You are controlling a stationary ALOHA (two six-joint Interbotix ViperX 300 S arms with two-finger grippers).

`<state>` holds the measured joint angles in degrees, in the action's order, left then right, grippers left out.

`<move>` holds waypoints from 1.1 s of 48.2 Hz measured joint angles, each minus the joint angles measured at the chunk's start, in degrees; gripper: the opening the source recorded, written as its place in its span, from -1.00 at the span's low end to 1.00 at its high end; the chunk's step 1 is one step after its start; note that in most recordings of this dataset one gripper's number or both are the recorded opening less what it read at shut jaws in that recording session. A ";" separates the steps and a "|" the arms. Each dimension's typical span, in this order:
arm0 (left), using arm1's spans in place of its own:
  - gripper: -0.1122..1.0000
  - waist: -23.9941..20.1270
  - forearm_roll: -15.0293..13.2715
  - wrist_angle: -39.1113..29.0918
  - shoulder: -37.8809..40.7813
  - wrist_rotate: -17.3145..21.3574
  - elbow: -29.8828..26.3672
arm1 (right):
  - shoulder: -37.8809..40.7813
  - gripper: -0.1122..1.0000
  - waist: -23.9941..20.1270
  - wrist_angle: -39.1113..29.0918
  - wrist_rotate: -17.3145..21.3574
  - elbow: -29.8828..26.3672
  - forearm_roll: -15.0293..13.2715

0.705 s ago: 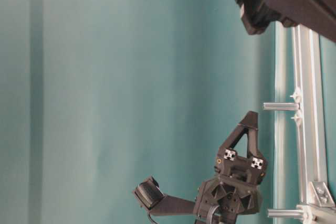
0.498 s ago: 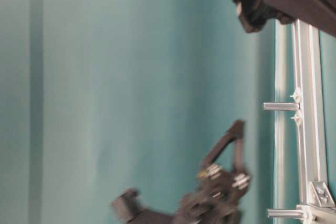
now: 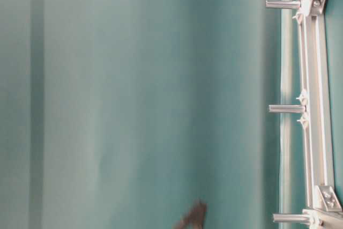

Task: Move the cable alternately left and right between 8 pins so it hooks onto each one.

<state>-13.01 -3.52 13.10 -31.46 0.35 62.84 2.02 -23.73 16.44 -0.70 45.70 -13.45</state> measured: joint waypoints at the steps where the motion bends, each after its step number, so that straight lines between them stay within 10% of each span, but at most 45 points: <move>1: 0.09 0.70 0.00 -0.79 -1.41 0.00 0.88 | 0.35 -0.31 -0.35 0.00 0.53 -0.09 0.00; 12: 0.13 8.53 0.00 -7.91 -16.35 0.00 7.38 | 4.75 0.51 -0.44 -0.18 6.77 -2.11 -0.09; 38: 0.13 9.93 0.00 -23.55 -41.13 0.00 16.79 | 10.11 0.43 -0.53 -1.76 6.94 -3.60 -0.09; 53: 0.13 9.93 0.09 -23.29 -41.13 0.00 17.58 | 10.90 -0.14 -0.62 -2.46 7.12 -3.08 -0.18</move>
<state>-3.08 -3.43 -10.20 -72.60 0.35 80.42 12.92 -24.35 13.97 6.42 42.63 -13.62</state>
